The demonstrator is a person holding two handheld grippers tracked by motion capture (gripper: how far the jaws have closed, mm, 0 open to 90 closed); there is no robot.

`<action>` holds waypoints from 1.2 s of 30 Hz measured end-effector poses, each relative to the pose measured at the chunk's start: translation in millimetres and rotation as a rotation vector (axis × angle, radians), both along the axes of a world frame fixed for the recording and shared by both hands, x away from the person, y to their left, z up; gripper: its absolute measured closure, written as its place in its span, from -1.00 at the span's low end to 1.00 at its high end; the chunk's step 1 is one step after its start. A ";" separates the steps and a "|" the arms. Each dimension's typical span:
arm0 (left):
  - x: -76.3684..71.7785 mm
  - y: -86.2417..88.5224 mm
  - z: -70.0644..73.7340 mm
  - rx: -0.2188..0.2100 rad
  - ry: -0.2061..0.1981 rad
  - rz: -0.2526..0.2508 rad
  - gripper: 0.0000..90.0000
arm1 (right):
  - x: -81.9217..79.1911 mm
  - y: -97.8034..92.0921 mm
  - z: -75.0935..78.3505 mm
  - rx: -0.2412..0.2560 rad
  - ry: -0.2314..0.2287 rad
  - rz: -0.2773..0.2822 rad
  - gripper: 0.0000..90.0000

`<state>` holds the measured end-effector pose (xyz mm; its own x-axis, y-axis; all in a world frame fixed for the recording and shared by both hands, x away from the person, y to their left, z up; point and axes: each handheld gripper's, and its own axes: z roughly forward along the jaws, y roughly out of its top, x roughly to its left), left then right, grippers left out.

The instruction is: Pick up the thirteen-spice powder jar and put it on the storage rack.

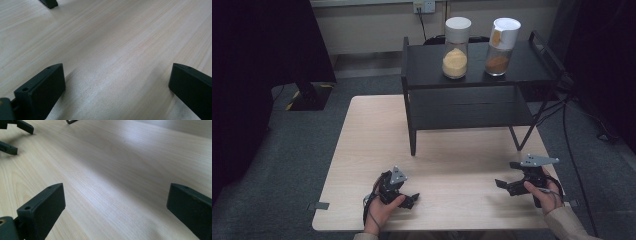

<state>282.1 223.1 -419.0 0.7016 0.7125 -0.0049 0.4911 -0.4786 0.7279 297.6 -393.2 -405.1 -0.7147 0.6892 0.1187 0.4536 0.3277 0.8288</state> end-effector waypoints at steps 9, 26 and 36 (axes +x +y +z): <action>0.0 0.0 0.0 0.000 0.000 0.000 -1.00 | -2.9 -7.5 -3.9 -0.019 -0.002 0.007 -0.99; 0.0 0.0 0.0 0.000 0.000 0.000 -1.00 | -5.5 -20.4 -8.1 -0.059 0.010 0.013 -0.99; 0.0 0.0 0.0 0.000 0.000 0.000 -1.00 | -5.1 -25.0 -8.6 -0.089 0.016 0.023 -0.98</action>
